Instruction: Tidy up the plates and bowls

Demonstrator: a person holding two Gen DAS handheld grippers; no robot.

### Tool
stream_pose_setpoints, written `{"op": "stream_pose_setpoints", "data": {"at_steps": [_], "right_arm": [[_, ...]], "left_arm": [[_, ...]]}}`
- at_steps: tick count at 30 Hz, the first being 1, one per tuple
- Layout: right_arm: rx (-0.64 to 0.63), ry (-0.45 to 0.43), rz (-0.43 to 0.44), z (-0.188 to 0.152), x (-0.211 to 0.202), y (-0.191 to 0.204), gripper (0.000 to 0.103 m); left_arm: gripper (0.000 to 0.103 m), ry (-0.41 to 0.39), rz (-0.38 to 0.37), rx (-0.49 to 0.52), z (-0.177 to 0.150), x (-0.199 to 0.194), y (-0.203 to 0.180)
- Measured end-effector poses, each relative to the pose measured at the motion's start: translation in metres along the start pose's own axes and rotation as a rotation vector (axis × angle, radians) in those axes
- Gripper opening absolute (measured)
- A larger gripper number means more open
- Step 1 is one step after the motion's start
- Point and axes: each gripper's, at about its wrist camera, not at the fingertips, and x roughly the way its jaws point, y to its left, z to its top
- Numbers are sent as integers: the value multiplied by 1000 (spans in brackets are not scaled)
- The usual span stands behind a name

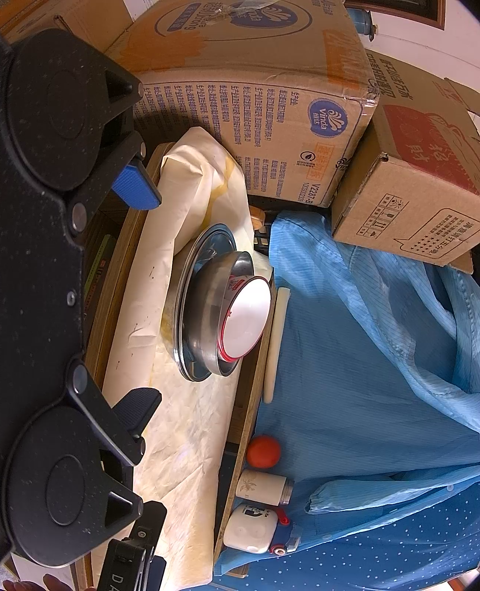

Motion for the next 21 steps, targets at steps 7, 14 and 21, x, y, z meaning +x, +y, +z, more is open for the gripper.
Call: {"op": "stream_pose_setpoints", "data": {"at_steps": [7,14,21], "right_arm": [[0,1,1,0,0,0,103],[-1,1,-1,0,0,0,103],[-3,1,-1,0,0,1,103]], "left_arm": [[102,-3,-1,-2,0,-1,1],[102,-3,-7,-6,0,-2,2],[102,3,-9,-4,-1,-2,1]]}}
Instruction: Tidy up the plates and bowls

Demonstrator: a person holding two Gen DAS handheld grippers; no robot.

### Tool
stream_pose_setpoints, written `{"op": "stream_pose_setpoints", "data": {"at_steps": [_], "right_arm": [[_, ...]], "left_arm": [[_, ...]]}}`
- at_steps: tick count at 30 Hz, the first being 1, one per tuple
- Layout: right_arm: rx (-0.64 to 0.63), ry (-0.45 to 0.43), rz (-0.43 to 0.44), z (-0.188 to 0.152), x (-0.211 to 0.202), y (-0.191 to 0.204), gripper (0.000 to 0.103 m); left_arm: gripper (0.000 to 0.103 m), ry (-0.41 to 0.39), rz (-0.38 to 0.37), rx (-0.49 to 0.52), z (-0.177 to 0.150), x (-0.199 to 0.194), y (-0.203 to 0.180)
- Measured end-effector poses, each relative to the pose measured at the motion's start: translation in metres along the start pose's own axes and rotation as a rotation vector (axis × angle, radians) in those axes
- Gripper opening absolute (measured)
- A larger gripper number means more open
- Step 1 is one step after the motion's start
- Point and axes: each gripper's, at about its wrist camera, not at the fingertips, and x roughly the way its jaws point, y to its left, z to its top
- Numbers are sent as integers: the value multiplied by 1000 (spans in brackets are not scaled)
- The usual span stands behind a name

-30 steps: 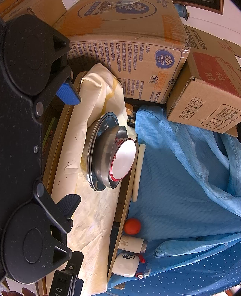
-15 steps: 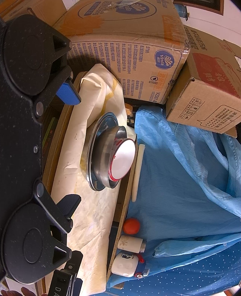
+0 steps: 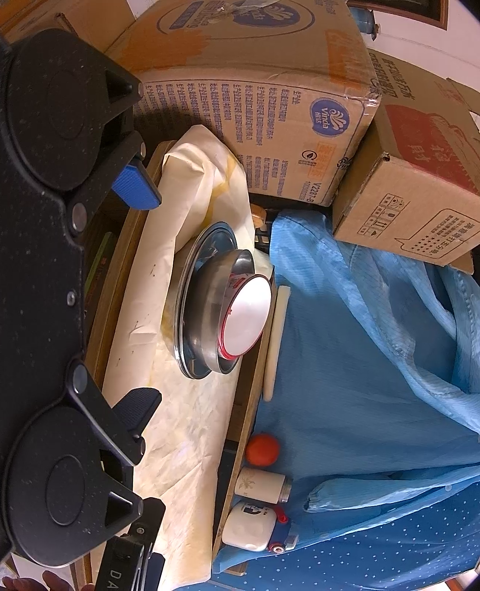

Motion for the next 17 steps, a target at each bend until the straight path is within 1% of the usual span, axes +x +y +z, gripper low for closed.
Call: {"op": "stream_pose_setpoints", "data": {"at_steps": [6,10,17], "right_arm": [[-1,1,2,0,0,0,103],[-1,1,2,0,0,0,103],[-2,1,2,0,0,0,103]], "left_arm": [[102,19,11,-5,0,3,1],[102,12,33,-3,0,2,0],[102,4,27,0,0,0,-1]]}}
